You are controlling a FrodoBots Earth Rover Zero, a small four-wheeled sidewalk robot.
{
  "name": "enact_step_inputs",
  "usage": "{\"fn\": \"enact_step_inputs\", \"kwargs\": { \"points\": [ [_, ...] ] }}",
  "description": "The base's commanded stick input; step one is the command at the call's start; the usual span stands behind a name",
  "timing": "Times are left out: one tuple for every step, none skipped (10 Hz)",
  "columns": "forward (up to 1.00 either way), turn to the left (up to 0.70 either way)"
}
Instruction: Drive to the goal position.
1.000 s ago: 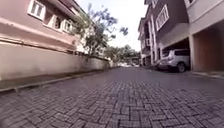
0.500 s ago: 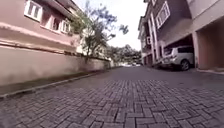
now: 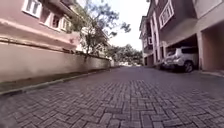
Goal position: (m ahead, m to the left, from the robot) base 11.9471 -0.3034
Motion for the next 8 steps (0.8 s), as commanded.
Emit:
{"fn": "enact_step_inputs", "kwargs": {
  "points": [
    [0.7,-0.35],
    [0.7,-0.35],
    [0.7,-0.35],
    [0.7,-0.28],
    [0.7,-0.03],
    [0.7,0.0],
    [0.7,0.0],
    [0.7,0.0]
  ]
}}
